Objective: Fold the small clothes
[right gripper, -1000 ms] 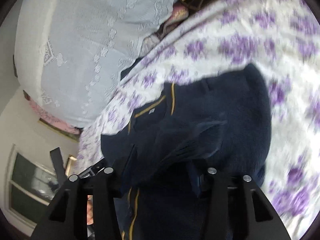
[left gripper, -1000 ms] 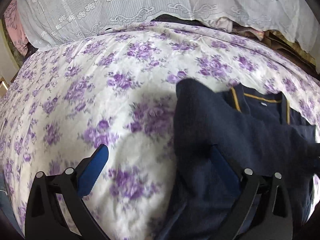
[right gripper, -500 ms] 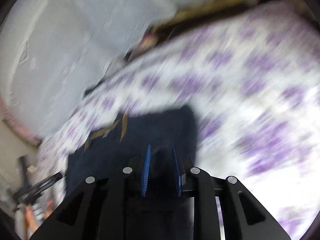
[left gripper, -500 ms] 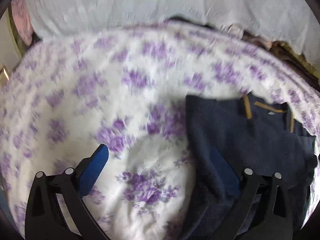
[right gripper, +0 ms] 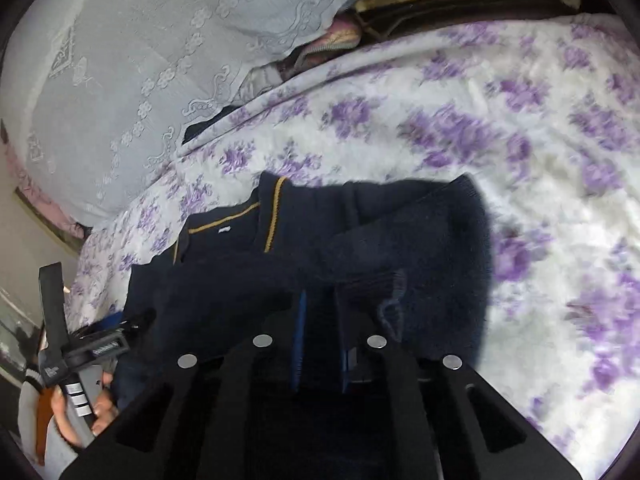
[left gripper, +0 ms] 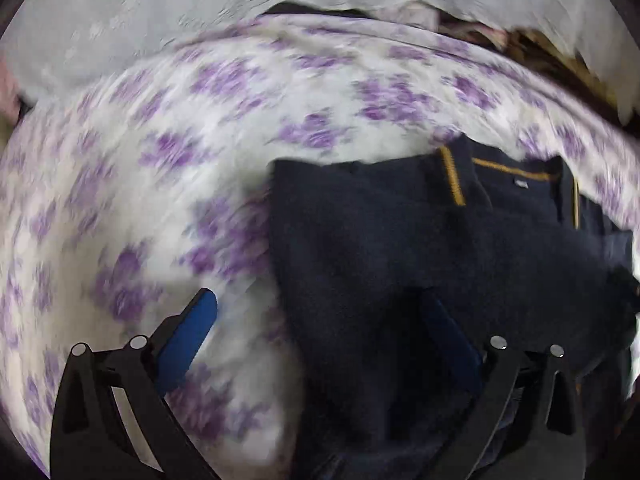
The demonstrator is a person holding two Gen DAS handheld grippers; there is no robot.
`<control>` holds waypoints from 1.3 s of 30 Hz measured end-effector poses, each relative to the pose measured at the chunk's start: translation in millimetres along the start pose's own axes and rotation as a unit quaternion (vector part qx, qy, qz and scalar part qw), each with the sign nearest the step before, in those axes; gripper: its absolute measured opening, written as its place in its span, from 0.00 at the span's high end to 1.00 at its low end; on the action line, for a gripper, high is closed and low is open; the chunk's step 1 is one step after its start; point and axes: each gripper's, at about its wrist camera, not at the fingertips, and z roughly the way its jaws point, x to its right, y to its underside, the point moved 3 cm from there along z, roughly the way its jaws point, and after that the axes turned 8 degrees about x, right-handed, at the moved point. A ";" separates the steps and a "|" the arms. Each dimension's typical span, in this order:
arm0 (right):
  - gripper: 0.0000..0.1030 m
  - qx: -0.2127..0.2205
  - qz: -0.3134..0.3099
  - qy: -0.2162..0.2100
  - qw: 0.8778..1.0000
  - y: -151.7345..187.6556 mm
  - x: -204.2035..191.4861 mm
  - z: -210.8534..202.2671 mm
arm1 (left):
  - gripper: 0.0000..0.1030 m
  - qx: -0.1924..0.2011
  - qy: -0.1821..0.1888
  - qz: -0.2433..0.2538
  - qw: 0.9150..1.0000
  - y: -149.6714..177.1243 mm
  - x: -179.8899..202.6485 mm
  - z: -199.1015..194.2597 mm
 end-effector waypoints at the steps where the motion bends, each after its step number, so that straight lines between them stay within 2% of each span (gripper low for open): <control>1: 0.78 0.008 -0.015 -0.008 1.000 1.6 -6.4 -6.8 | 0.05 0.013 -0.003 0.004 1.000 2.2 0.1 -10.1; 3: 0.66 0.010 -0.046 -0.026 0.999 4.0 -18.9 -18.3 | 0.05 0.059 0.015 0.040 0.997 13.5 8.5 -38.9; 4: 0.58 -0.001 -0.062 -0.021 0.998 10.2 -24.0 -17.1 | 0.05 0.065 0.013 0.055 0.996 21.8 11.6 -45.9; 6: 0.54 -0.039 -0.077 0.002 0.996 28.2 -23.5 1.5 | 0.04 0.036 0.003 0.068 0.997 35.2 15.5 -32.2; 7: 0.53 -0.023 -0.093 0.009 0.995 32.5 -25.6 3.8 | 0.04 0.017 0.011 0.059 0.998 39.3 14.5 -20.9; 10: 0.53 -0.018 -0.112 0.028 0.993 31.6 -33.0 -0.2 | 0.04 -0.005 0.059 -0.003 0.998 34.4 -4.1 -17.6; 13: 0.51 0.013 -0.116 0.029 0.993 35.9 -38.6 -22.9 | 0.05 0.016 0.063 -0.022 0.998 41.2 -7.3 -38.3; 14: 0.44 0.018 -0.119 0.021 0.993 37.3 -41.6 -26.7 | 0.05 0.026 0.075 -0.018 0.997 42.8 -2.8 -47.6; 15: 0.42 0.024 -0.122 0.018 0.992 39.0 -45.3 -32.1 | 0.05 0.037 0.080 -0.012 0.996 44.9 2.5 -56.9; 18: 0.39 0.025 -0.139 0.011 0.990 35.3 -62.1 -33.9 | 0.05 0.056 0.080 0.007 0.995 40.1 20.8 -69.4; 20: 0.33 0.025 -0.157 0.016 0.987 35.1 -73.4 -32.4 | 0.05 0.057 0.080 0.018 0.995 32.0 32.1 -68.5; 21: 0.31 0.021 -0.169 0.025 0.985 35.9 -79.9 -27.3 | 0.05 0.049 0.069 0.027 0.996 27.0 40.4 -64.4; 24: 0.18 -0.036 -0.197 0.061 0.978 51.0 -81.4 6.5 | 0.04 -0.001 0.031 0.054 0.998 27.3 58.8 -21.8; 26: 0.11 -0.039 -0.197 0.052 0.978 51.9 -80.6 8.0 | 0.04 0.019 0.036 0.041 0.998 33.2 56.6 -22.8; 29: 0.03 -0.045 -0.213 0.053 0.975 56.3 -84.4 9.3 | 0.04 0.022 0.038 0.046 0.998 37.0 56.0 -27.1; 33: 0.04 -0.037 -0.196 0.041 0.979 55.8 -78.1 -0.7 | 0.04 0.010 0.072 0.011 0.997 43.2 43.3 -32.0; 36: 0.04 0.029 -0.141 0.019 0.989 47.7 -59.4 -36.5 | 0.04 0.006 0.090 0.004 0.996 57.8 33.8 -43.9; 39: 0.04 0.016 -0.106 0.007 0.994 53.3 -40.1 -47.1 | 0.04 0.010 0.079 0.022 0.997 74.9 33.7 -58.2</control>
